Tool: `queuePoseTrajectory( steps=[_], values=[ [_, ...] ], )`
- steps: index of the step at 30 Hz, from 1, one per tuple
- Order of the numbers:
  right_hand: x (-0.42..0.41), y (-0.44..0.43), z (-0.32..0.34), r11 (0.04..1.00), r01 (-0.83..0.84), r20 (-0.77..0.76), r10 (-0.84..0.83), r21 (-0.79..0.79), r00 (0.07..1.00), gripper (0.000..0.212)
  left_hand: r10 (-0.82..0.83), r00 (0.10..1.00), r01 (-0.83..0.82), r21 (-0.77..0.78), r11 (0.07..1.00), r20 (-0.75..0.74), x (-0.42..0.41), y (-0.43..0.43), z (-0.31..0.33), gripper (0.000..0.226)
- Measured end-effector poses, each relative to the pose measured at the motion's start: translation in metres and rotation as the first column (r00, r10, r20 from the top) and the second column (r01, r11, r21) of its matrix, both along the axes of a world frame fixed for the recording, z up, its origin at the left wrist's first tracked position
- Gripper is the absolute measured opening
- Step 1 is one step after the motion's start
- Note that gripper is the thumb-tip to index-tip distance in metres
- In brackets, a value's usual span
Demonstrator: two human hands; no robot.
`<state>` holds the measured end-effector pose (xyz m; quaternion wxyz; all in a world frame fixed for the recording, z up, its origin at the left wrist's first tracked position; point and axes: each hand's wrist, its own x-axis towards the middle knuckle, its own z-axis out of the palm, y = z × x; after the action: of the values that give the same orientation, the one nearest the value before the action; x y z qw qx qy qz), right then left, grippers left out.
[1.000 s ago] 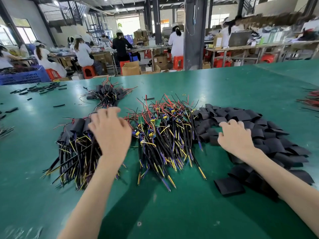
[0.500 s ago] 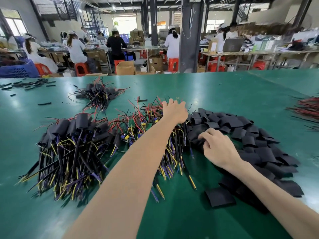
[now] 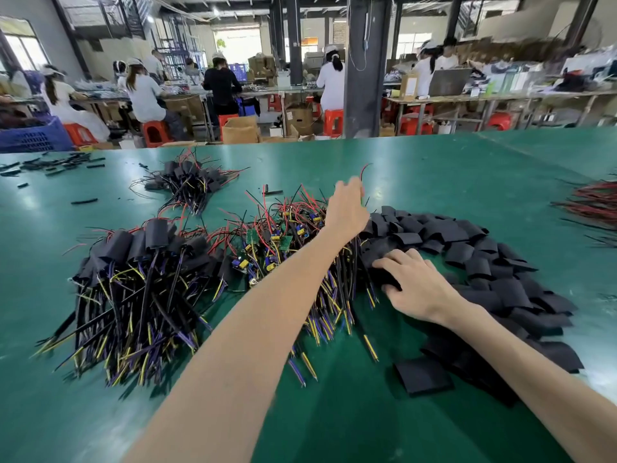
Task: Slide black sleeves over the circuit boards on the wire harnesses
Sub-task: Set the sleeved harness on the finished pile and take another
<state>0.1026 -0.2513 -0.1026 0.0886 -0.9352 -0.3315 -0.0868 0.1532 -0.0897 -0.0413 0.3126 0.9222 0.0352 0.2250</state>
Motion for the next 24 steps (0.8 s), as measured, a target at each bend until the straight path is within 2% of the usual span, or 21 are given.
queuePoseTrajectory(
  steps=[2,4,6,7,9,12,14,16,18,20,24],
  values=[
    [0.001,-0.001,0.001,1.000,-0.012,0.013,0.012,0.003,1.000,0.044,-0.011,0.998,0.028,-0.317,0.948,0.055,-0.007,0.000,0.022,0.048],
    [0.002,-0.002,0.002,1.000,-0.022,0.026,0.022,0.012,0.999,0.042,-0.001,0.999,0.029,-0.562,0.827,0.052,-0.018,0.006,0.052,0.055],
    [0.001,-0.002,0.003,0.999,-0.022,0.014,0.021,0.046,1.000,0.037,-0.021,0.996,0.077,-0.659,0.749,0.092,-0.037,0.018,0.088,0.041],
    [0.001,-0.001,0.004,0.998,-0.023,0.018,0.022,0.058,1.000,0.033,-0.032,0.991,0.110,-0.643,0.758,0.132,-0.051,0.024,0.104,0.031],
    [0.000,0.001,0.007,0.995,-0.033,0.054,0.029,0.089,0.998,0.022,-0.019,0.975,0.128,-0.492,0.861,0.220,-0.080,0.036,0.131,0.022],
    [-0.005,0.003,0.011,0.971,-0.044,0.048,0.034,0.236,0.998,0.007,0.014,0.926,0.033,-0.116,0.993,0.377,-0.122,0.052,0.149,0.018],
    [-0.008,0.004,0.013,0.937,-0.017,0.000,0.018,0.348,1.000,0.006,0.029,0.863,-0.120,0.148,0.982,0.505,-0.143,0.061,0.140,0.018],
    [-0.010,0.006,0.013,0.916,-0.018,-0.046,0.040,0.401,0.998,0.007,0.024,0.842,-0.237,0.329,0.914,0.538,-0.155,0.069,0.114,0.016],
    [-0.014,0.009,0.012,0.906,-0.042,-0.080,0.083,0.422,0.993,0.011,0.056,0.895,-0.250,0.394,0.885,0.442,-0.162,0.074,0.074,0.015],
    [-0.019,0.013,0.014,0.887,-0.051,-0.125,0.122,0.459,0.985,0.025,0.077,0.941,-0.216,0.409,0.887,0.331,-0.169,0.077,0.032,0.017],
    [-0.024,0.016,0.012,0.880,-0.078,-0.200,0.191,0.468,0.961,0.044,0.035,0.960,-0.149,0.399,0.905,0.279,-0.181,0.081,-0.023,0.011]
  ],
)
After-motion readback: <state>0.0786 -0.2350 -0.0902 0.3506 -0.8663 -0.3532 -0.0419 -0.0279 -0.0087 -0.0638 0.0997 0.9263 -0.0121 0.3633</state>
